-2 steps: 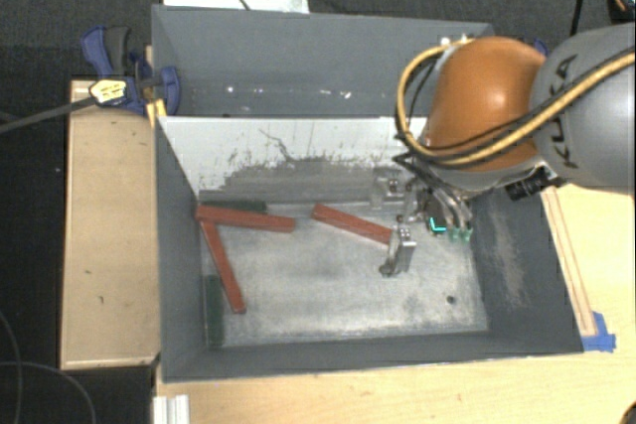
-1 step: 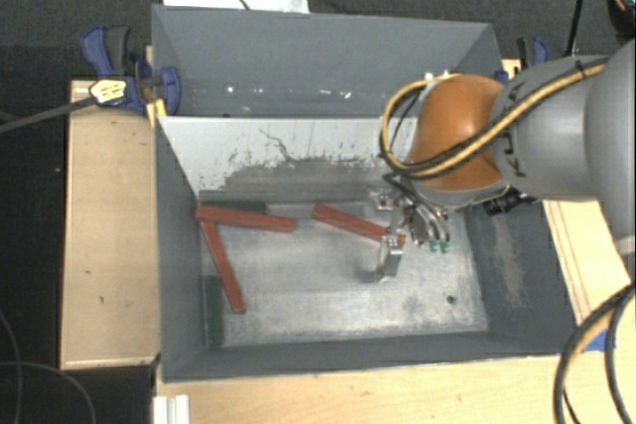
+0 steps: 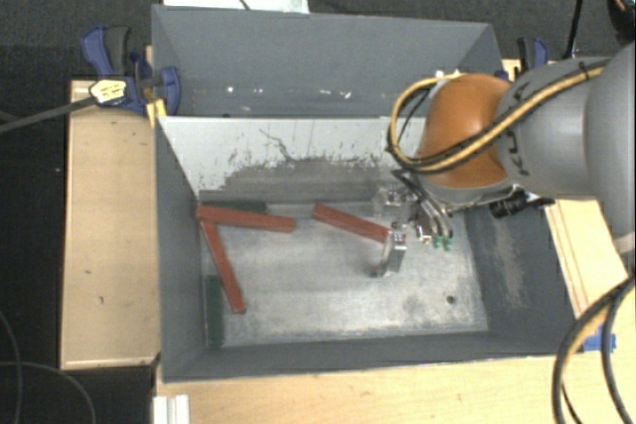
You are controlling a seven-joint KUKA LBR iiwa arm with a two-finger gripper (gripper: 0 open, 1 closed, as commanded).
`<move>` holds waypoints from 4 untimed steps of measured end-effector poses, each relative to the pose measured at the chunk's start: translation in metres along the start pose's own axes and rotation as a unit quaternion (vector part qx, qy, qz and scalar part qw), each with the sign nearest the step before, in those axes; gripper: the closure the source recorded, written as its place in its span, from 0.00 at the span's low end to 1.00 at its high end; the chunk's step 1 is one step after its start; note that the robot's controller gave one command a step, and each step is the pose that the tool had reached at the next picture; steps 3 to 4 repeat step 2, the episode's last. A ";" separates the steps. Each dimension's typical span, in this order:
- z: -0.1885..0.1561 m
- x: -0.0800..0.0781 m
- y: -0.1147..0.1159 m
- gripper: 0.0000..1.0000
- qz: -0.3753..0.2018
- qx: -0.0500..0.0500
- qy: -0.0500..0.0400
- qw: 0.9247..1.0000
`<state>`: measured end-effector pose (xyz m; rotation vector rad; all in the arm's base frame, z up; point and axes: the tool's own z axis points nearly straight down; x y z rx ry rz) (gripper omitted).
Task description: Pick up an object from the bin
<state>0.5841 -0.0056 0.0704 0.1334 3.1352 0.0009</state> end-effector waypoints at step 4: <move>-0.174 0.005 -0.011 1.00 -0.012 0.000 -0.004 1.000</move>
Offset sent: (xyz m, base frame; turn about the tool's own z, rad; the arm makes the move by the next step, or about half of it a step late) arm 0.0000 0.0000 0.0000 0.0000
